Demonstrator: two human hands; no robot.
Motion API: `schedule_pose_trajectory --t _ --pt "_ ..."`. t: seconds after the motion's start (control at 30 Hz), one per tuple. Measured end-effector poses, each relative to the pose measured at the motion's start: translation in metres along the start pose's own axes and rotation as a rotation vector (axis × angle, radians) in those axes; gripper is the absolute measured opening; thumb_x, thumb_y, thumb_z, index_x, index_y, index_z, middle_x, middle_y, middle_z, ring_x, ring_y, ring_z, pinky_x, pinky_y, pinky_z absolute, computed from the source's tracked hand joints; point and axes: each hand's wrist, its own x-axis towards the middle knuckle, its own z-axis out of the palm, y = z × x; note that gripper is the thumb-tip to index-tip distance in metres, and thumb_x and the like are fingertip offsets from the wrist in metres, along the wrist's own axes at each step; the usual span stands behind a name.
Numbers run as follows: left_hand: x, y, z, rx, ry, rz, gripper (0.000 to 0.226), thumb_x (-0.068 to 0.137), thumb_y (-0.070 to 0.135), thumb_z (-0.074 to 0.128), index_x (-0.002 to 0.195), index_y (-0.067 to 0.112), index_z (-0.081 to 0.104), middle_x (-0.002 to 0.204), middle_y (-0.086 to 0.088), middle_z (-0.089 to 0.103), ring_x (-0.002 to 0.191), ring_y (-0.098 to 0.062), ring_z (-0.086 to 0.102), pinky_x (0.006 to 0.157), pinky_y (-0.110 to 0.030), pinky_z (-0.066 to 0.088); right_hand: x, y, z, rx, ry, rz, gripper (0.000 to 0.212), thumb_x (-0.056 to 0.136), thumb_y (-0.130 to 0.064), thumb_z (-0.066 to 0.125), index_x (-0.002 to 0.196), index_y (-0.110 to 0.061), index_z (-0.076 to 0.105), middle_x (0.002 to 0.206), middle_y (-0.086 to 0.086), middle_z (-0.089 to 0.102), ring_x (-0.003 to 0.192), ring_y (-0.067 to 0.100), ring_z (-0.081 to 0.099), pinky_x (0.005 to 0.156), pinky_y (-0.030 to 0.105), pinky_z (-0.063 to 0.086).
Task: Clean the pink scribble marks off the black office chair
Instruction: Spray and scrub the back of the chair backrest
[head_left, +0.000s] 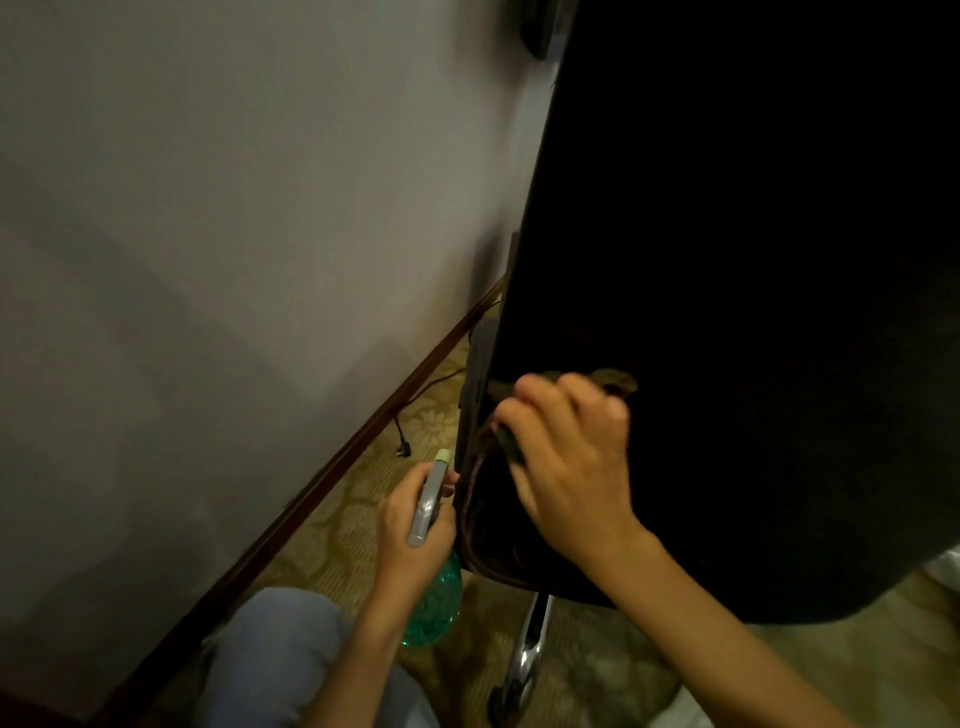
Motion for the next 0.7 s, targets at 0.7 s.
schedule_pose_trajectory --t 0.7 --pt "-0.038 0.003 0.019 -0.055 -0.23 0.017 0.031 0.074 0.0 0.051 0.092 0.024 0.058 0.076 0.007 0.058 0.068 -0.008 0.058 0.059 -0.01 0.041 -0.127 -0.038 0.036 -0.027 -0.103 0.086 0.031 0.075 -0.025 0.052 0.106 -0.024 0.046 0.119 -0.002 0.04 0.105 0.02 0.04 0.081 0.034 0.03"
